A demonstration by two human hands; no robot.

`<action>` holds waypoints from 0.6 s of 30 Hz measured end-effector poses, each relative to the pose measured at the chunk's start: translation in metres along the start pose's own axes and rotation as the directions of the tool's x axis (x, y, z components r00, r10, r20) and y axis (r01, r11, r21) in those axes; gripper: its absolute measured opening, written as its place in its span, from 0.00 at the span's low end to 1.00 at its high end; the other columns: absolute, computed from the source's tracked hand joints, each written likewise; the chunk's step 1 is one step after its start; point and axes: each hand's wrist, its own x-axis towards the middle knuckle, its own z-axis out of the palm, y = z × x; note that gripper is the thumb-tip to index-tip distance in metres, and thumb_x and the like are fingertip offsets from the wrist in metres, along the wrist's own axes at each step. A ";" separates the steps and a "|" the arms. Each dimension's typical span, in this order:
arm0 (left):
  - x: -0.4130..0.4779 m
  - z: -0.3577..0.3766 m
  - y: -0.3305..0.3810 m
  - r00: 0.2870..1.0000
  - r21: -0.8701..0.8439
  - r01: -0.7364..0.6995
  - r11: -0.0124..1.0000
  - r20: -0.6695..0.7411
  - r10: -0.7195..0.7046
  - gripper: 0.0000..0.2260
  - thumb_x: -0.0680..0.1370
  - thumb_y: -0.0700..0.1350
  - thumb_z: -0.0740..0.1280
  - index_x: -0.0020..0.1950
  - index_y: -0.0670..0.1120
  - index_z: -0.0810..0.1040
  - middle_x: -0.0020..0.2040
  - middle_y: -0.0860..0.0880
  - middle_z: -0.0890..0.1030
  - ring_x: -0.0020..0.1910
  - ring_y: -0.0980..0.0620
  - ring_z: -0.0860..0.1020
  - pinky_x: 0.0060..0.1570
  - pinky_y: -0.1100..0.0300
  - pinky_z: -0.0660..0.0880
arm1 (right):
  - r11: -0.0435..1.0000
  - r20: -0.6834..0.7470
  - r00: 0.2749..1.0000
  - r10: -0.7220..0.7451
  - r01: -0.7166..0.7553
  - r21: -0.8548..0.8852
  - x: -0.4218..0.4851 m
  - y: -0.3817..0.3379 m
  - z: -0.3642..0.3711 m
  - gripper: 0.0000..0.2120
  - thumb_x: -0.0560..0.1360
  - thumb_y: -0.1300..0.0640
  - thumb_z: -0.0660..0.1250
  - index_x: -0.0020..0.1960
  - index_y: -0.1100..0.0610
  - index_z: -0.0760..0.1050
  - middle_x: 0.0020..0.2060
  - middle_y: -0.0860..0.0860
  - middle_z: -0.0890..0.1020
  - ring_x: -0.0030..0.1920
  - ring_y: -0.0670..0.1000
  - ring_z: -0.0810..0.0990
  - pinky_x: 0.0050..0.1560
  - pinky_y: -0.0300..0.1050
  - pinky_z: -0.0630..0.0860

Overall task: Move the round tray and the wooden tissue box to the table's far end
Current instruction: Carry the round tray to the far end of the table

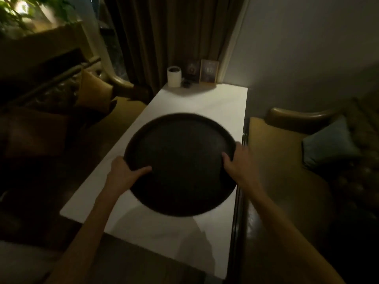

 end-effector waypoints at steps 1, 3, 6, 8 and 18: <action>-0.002 0.000 0.004 1.000 0.004 0.006 1.000 -0.003 -0.006 0.48 0.56 0.65 0.78 0.68 0.44 0.66 0.66 0.42 0.73 0.60 0.41 0.76 0.55 0.44 0.77 | 1.000 -0.007 1.000 0.011 -0.010 0.011 0.002 -0.002 -0.005 0.23 0.79 0.48 0.64 0.68 0.60 0.66 0.61 0.58 0.73 0.56 0.57 0.77 0.48 0.44 0.71; -0.002 0.002 0.006 0.999 0.015 -0.044 0.999 -0.030 0.044 0.51 0.55 0.68 0.76 0.72 0.51 0.61 0.69 0.44 0.70 0.64 0.41 0.73 0.59 0.39 0.75 | 0.999 -0.001 1.000 -0.029 0.029 0.012 0.018 -0.005 -0.011 0.22 0.78 0.48 0.64 0.67 0.59 0.67 0.61 0.58 0.74 0.55 0.56 0.77 0.49 0.44 0.71; -0.001 0.008 0.007 0.993 0.050 -0.086 0.995 -0.077 0.090 0.51 0.57 0.70 0.73 0.74 0.58 0.55 0.71 0.44 0.68 0.67 0.40 0.71 0.62 0.37 0.72 | 0.996 0.024 0.996 -0.084 0.084 -0.013 0.046 -0.010 -0.016 0.22 0.79 0.49 0.63 0.67 0.59 0.68 0.60 0.59 0.74 0.56 0.58 0.77 0.50 0.46 0.72; -0.002 0.011 0.011 0.992 0.059 -0.033 0.998 -0.117 0.040 0.48 0.61 0.68 0.73 0.74 0.57 0.55 0.71 0.42 0.68 0.67 0.39 0.70 0.63 0.38 0.71 | 0.988 0.047 0.988 -0.144 0.146 -0.044 0.066 -0.014 -0.012 0.21 0.79 0.49 0.63 0.67 0.59 0.69 0.60 0.59 0.74 0.56 0.59 0.78 0.49 0.46 0.71; -0.048 0.024 0.015 0.753 -0.167 0.332 0.928 -0.547 -0.367 0.45 0.67 0.64 0.72 0.76 0.56 0.50 0.73 0.44 0.63 0.70 0.41 0.67 0.66 0.41 0.68 | 0.825 0.263 0.782 -0.564 0.531 0.190 0.161 -0.094 0.059 0.21 0.80 0.47 0.62 0.68 0.58 0.68 0.61 0.59 0.75 0.58 0.60 0.77 0.55 0.50 0.72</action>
